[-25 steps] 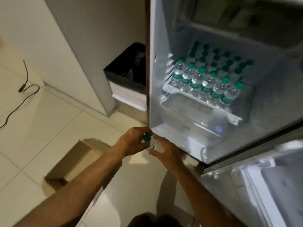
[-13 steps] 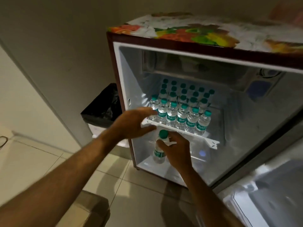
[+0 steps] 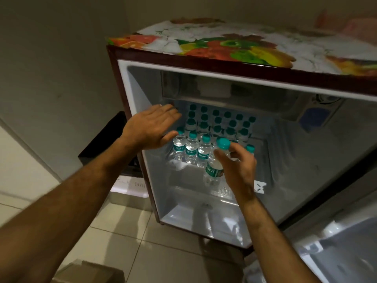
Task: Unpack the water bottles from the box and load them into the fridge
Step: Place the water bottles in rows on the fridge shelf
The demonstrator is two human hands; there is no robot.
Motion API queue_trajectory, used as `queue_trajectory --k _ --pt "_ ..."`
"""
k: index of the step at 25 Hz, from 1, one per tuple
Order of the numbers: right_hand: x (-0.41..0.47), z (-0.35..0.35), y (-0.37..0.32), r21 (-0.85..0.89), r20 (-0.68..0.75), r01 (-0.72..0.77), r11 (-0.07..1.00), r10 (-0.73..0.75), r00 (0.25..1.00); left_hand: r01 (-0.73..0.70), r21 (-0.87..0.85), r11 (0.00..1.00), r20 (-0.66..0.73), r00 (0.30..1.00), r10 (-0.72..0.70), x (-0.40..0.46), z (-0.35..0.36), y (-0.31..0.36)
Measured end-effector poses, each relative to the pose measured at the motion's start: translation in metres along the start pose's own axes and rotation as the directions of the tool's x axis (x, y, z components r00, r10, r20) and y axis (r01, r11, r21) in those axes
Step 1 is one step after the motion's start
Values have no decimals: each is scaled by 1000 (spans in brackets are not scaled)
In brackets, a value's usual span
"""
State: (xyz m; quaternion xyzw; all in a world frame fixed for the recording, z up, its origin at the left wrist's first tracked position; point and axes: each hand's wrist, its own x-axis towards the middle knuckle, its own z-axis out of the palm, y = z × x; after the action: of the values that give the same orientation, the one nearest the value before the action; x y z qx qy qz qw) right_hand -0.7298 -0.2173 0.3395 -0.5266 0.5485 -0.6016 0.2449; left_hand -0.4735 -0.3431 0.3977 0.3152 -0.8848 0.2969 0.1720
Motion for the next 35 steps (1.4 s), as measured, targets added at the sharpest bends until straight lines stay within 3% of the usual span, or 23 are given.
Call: queue_trajectory --k 3,7,13,19,21,23,26,29,32,35 --pt "22 0 2 55 -155 -81 995 88 984 -22 49 999 -53 998 25 1 5 0" --pt "47 -5 6 136 -424 -173 975 215 880 -6 87 996 -15 1000 8 4 1 1" --pt "79 -13 15 214 -551 -164 963 258 794 -16 108 994 -6 1000 17 9 -2 1" --pt "112 -26 32 175 -672 -59 983 162 723 -15 122 992 -33 999 19 7 1 0" --pt "129 -29 40 70 -677 -62 996 93 730 -19 134 991 -40 999 25 6 1 -1" --pt "145 -35 48 -93 -669 -162 982 59 741 -25 133 991 -42 999 30 7 1 -1" --pt "165 -54 64 -242 -693 -394 887 126 710 -11 125 992 -44 999 17 6 1 0" --pt "175 -65 90 -298 -699 -508 808 177 693 0 117 993 -87 996 10 8 3 1" --pt "177 -73 110 -258 -615 -498 828 256 745 13 85 996 -103 995 -4 6 4 0" --pt "184 -82 127 -410 -439 -501 762 316 841 14 90 996 -118 993 -3 5 8 0"
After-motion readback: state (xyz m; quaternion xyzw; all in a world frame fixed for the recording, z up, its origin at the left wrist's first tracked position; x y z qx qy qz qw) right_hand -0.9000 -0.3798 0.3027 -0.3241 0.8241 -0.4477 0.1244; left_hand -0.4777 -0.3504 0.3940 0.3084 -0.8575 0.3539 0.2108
